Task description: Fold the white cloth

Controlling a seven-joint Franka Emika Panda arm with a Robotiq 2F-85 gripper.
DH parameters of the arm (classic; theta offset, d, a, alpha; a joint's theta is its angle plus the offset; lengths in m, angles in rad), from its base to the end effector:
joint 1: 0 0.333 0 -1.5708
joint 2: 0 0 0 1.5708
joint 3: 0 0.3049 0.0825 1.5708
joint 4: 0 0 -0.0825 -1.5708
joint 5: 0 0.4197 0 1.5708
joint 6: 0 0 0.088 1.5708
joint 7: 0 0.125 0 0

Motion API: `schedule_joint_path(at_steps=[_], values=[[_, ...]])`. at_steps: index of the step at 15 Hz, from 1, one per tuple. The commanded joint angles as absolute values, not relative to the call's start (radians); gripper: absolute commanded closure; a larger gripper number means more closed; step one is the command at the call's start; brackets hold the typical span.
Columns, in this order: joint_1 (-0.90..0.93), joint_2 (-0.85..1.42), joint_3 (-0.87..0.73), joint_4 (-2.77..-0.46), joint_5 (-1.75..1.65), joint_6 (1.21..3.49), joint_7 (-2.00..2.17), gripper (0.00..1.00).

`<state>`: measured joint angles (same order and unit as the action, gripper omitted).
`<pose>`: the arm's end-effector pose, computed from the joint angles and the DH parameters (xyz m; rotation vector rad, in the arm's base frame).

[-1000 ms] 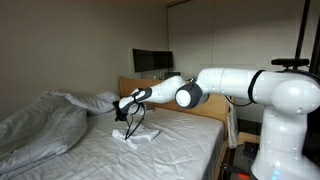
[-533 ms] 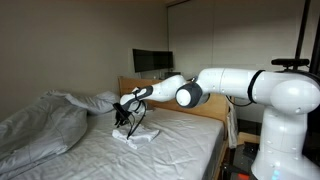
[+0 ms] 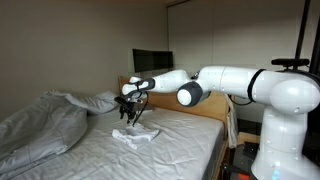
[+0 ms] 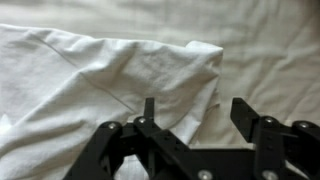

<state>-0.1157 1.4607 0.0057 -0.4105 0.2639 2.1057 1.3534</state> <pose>0.8491 -0.0806 0.1402 -1.9764 1.9896 -0.0652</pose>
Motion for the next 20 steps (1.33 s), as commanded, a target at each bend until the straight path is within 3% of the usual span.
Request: schedule_joint_path(at_steps=[1,9,20], values=[[-0.103,1.370,-0.049,-0.459,0.210,1.954,1.423,0.00],[-0.086,1.260,-0.098,-0.452,0.203,1.627,1.479,0.00],[-0.085,1.263,-0.111,-0.397,0.227,1.622,1.464,0.00]])
